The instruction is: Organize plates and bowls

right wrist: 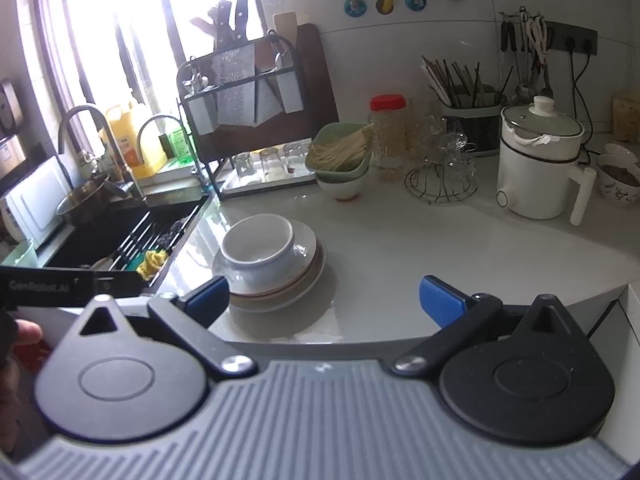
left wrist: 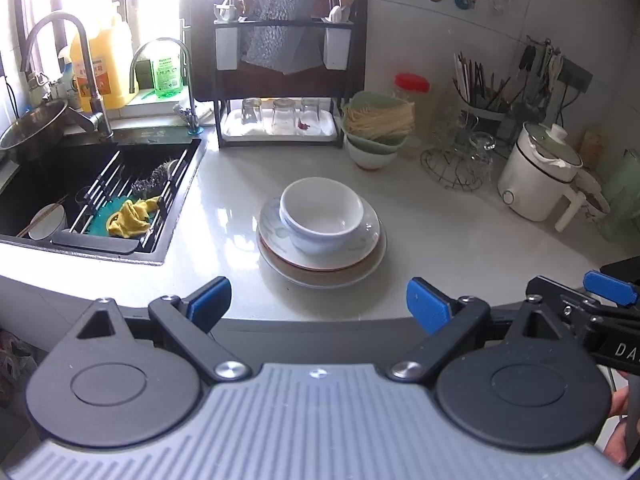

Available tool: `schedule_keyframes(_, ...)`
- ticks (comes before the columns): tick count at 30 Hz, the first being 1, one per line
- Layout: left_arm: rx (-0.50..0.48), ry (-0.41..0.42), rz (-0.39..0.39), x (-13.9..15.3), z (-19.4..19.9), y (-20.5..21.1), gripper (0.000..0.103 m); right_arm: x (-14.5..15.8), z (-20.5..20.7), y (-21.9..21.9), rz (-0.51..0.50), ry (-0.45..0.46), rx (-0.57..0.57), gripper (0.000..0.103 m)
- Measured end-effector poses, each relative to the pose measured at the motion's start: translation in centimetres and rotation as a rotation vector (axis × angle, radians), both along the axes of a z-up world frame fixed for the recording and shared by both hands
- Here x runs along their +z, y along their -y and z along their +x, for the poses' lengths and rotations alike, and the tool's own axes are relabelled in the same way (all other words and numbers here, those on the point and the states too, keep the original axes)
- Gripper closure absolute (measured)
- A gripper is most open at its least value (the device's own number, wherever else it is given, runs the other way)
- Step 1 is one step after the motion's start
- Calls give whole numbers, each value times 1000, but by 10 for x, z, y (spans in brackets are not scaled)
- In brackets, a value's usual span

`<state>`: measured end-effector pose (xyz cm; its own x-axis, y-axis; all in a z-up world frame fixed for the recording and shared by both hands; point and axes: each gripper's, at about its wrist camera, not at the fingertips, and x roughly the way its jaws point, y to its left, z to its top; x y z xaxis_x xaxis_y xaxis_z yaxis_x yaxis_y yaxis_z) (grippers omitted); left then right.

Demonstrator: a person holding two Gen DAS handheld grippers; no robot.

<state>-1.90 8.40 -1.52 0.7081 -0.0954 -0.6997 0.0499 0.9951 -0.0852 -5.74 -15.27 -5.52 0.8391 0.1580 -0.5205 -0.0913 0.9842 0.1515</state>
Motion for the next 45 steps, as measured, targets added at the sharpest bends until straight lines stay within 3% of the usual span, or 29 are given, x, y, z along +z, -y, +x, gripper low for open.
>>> schedule_keyframes(24,2,-10,-15,-1,-5,-8,6,2,-4,-5,-3,-8,0,0)
schedule_keyframes(30,17,25,2,8,-8,-9,6,1,0,-7,3,-13,10,0)
schedule_keyframes(45,4,-13,-8,-4,-18,-7,6,-4,-13,-11,4,-28,-6,0)
